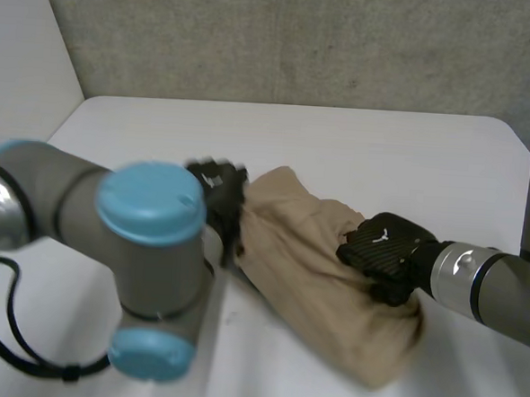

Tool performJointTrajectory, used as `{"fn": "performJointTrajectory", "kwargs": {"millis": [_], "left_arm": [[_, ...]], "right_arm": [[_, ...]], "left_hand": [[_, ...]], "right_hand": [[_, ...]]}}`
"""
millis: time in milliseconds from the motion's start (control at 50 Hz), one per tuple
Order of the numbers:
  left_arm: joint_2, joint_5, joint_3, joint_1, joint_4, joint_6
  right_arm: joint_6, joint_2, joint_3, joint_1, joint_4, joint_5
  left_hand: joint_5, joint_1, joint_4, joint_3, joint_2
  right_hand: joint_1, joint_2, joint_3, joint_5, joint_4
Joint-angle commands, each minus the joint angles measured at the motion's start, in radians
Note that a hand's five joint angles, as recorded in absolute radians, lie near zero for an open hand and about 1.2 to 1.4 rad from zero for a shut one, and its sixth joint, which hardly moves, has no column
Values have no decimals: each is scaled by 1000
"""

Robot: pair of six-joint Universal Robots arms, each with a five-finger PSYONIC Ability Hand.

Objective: Fold the shorts.

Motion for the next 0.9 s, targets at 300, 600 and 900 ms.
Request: {"fn": "performJointTrajectory", "kwargs": {"millis": [300, 600, 900], "left_arm": [[217, 270, -174, 111, 148, 185], [486, 541, -267, 111, 145, 186], [632, 767, -371, 113, 77, 185]], "right_arm": [[469, -45, -211, 7, -15, 139], [440, 177, -443, -2, -222, -13], [432, 366, -492, 94, -283, -308]], "left_hand": [[281, 279, 197, 257, 216], [281, 279, 197, 257, 216], [281, 279, 197, 257, 216]], "right_hand": [[-714, -922, -937, -904, -946], [-780, -988, -1003, -970, -1012], [-780, -988, -1003, -970, -1012]]}}
